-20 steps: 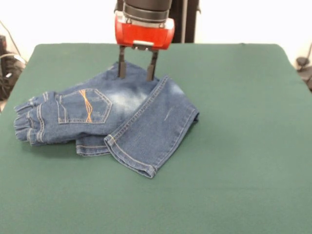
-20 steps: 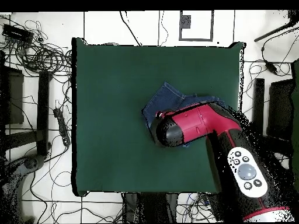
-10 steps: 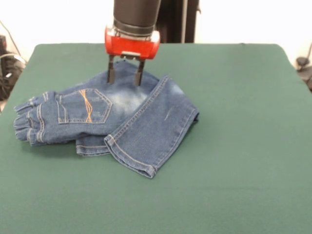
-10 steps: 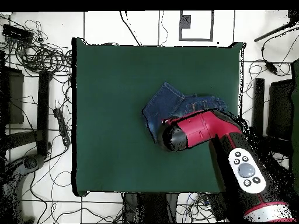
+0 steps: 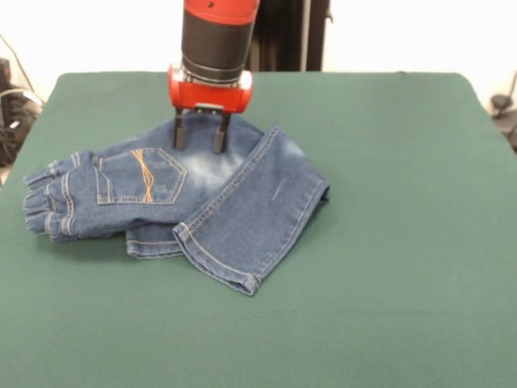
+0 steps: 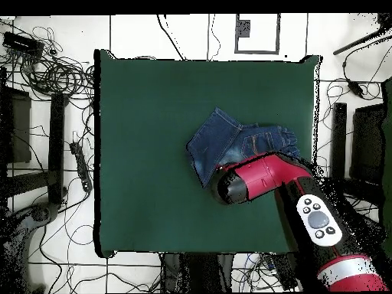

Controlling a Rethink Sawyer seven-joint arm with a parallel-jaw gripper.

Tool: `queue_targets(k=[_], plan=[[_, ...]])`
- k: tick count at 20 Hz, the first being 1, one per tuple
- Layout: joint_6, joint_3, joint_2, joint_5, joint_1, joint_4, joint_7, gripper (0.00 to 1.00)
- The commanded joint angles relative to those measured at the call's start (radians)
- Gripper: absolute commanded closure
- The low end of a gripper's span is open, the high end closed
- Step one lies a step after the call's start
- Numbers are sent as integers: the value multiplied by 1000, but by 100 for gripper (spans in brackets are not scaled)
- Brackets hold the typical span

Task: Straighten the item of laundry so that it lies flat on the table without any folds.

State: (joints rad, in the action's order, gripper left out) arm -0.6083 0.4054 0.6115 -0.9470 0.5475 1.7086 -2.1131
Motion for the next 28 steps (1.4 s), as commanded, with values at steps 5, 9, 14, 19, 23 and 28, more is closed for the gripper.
queue_targets(k=[5,9,14,19,23,28], plan=[[-116,95,40,115,-23,51,192,0],[-216,129,82,204,-19,15,251,0],[-300,133,98,247,-43,-27,274,0],[-358,141,95,261,-69,-55,265,0],[-335,146,90,249,-66,-44,261,0],[-328,149,85,277,-74,-28,207,0]])
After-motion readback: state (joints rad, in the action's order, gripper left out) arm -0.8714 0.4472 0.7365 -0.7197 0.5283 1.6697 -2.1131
